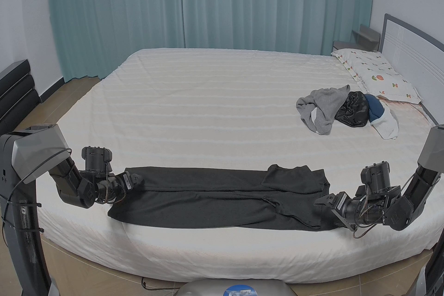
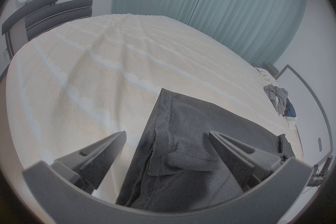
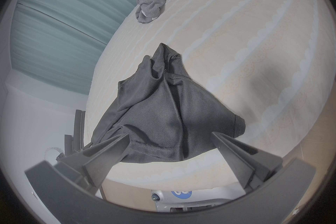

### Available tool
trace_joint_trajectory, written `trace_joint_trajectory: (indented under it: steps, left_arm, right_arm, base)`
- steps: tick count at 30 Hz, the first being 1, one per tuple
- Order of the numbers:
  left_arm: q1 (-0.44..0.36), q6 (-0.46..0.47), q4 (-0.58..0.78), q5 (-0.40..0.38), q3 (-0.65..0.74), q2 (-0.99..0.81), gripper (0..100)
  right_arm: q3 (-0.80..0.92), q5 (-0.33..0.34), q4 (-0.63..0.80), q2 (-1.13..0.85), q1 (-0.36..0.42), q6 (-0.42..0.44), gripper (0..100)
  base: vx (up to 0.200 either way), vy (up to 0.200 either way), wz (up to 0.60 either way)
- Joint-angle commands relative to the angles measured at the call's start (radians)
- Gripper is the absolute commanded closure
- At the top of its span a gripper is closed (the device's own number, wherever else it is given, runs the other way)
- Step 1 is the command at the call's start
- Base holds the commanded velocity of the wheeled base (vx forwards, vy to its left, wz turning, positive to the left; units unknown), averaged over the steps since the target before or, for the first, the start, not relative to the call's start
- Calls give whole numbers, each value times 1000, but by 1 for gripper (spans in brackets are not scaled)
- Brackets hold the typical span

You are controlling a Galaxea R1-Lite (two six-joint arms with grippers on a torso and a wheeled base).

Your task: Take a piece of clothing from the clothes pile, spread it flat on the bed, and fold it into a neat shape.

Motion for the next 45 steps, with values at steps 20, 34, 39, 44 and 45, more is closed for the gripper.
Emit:
trace_joint_trajectory:
  steps: [20,34,39,44,45]
  left_arm:
    - [-40,2,12,59,24,-72,100]
    - [18,16,57,56,25,-107,100]
    - [24,7,51,52,24,-107,100]
    - [29,7,60,47,30,-112,100]
    - [29,7,60,47,36,-113,100]
  right_arm:
    - [0,0,0,3,2,0,0]
    - [2,0,0,3,1,0,0]
    - [0,0,0,3,1,0,0]
    - [-3,0,0,-4,-4,1,0]
    - [-3,0,-2,-7,-6,1,0]
  base:
    - [0,0,0]
    - [0,0,0]
    - [0,0,0]
    - [0,0,0]
    - [0,0,0]
